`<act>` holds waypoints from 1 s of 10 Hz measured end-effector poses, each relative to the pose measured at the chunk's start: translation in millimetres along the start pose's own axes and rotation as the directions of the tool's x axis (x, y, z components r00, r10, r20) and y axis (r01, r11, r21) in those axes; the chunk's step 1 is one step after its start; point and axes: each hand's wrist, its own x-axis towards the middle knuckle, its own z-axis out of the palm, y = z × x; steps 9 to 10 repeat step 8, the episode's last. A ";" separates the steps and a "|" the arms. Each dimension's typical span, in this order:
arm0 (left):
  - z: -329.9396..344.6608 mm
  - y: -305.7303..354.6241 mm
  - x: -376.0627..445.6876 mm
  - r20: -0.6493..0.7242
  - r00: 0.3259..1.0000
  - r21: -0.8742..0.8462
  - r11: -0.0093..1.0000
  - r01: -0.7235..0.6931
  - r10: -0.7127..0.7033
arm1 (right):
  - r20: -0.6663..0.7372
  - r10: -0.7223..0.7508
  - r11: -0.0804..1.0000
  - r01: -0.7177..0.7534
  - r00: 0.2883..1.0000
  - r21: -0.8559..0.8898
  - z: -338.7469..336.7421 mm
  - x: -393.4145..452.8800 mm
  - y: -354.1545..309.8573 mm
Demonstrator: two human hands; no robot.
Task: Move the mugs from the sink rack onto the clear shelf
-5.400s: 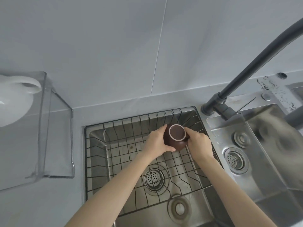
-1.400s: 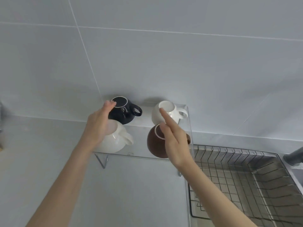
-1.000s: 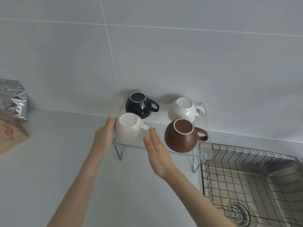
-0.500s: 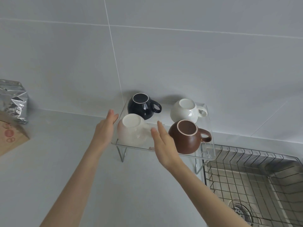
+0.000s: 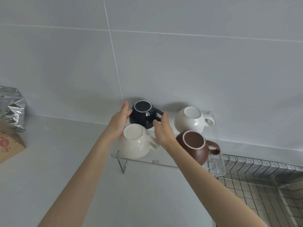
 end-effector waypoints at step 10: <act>51.0 106.3 -94.4 -0.111 0.804 0.330 0.785 -0.525 0.584 | -0.327 -0.703 0.685 0.725 0.631 -0.074 -200.6 -224.8 -146.0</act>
